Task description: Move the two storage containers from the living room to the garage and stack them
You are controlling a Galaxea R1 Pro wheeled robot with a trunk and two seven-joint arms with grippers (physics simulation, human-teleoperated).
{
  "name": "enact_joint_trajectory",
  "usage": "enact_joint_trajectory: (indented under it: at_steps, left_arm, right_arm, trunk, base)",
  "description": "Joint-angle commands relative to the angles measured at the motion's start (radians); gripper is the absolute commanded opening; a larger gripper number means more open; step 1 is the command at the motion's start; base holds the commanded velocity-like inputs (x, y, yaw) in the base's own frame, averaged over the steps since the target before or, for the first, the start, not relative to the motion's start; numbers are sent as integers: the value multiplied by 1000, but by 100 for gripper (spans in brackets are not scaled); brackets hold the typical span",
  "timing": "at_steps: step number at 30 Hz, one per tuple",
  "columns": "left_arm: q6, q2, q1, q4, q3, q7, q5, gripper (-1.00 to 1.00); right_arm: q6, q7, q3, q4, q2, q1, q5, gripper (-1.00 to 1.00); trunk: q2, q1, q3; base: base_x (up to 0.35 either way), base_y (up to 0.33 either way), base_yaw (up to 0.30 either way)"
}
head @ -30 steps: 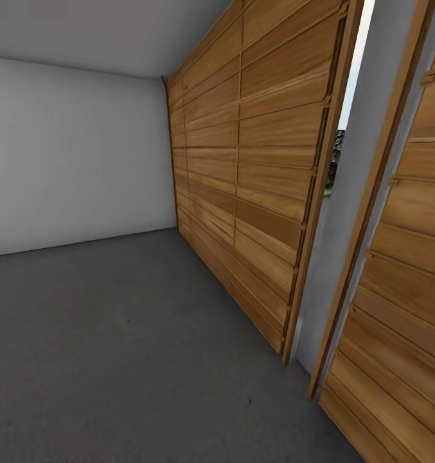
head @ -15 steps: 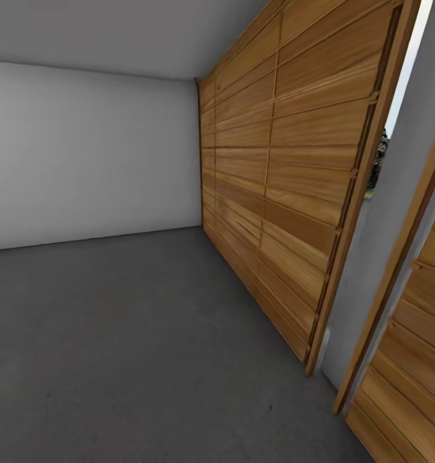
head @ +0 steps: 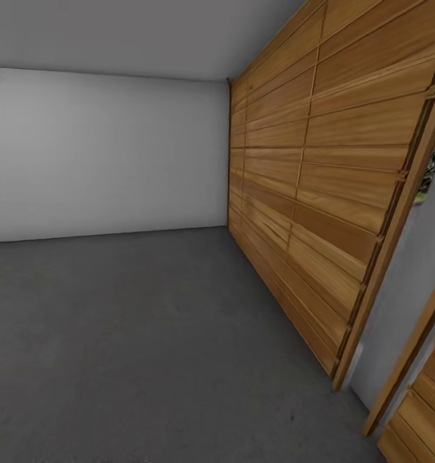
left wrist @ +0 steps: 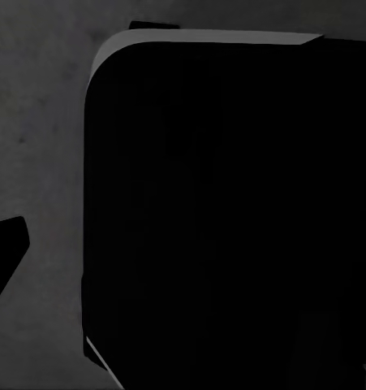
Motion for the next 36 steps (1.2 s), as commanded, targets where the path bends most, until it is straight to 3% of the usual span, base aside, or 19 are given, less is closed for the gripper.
enact_joint_trajectory:
  at_steps: [1,36]
  left_arm:
    - [-2,0,0,0,2,0,7,100]
    - [-8,-7,0,-7,0,0,8,100]
  right_arm:
    - [-6,0,1,1,0,0,0,100]
    - [-4,-1,5,1,-11,0,6,100]
  trunk:
    - [0,0,-1]
    - [0,0,4]
  base:
    - [0,0,283]
    - [0,0,283]
